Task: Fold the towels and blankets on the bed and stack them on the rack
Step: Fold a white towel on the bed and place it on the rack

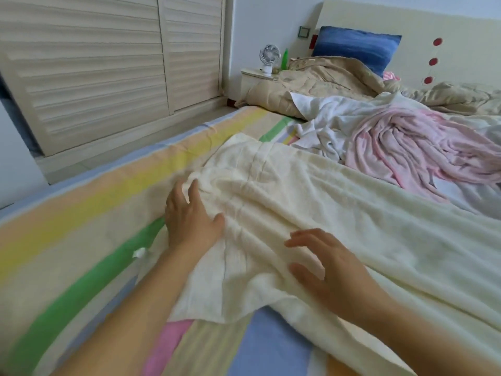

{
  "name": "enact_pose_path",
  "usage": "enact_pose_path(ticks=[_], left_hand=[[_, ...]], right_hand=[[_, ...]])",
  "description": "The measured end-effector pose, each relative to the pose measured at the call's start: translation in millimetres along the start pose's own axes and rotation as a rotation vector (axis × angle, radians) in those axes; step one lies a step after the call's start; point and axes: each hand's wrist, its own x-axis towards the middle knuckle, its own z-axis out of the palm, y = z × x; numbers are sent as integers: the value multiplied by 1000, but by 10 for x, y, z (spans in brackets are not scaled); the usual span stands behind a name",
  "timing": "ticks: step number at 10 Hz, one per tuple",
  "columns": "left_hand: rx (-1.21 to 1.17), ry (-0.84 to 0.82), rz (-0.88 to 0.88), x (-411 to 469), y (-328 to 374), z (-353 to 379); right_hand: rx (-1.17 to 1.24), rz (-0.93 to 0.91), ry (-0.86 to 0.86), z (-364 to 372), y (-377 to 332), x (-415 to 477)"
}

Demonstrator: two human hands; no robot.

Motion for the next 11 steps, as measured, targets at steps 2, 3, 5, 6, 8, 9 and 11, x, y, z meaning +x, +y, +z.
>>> enact_pose_path(ticks=[2,3,5,6,8,9,11], left_hand=[[-48,163,463,-1297,291,-214],[-166,-98,579,-1606,217,-301],[208,-10,645,-1552,-113,-444],[380,7,551,-1413,-203,-523],[643,-1,589,-1191,-135,-896],[738,127,476,-921,-209,-1327],[576,166,165,-742,-271,-1625]], right_hand=[[-85,72,12,-157,-279,-1158],[-177,150,1,-286,-323,-1440],[-378,263,30,-400,-385,-1717],[-405,283,-51,-348,-548,-1750],[-252,224,-9,-210,-887,-1635],[-156,145,28,-196,-1055,-1539],[-176,28,13,25,-1422,-1337]])
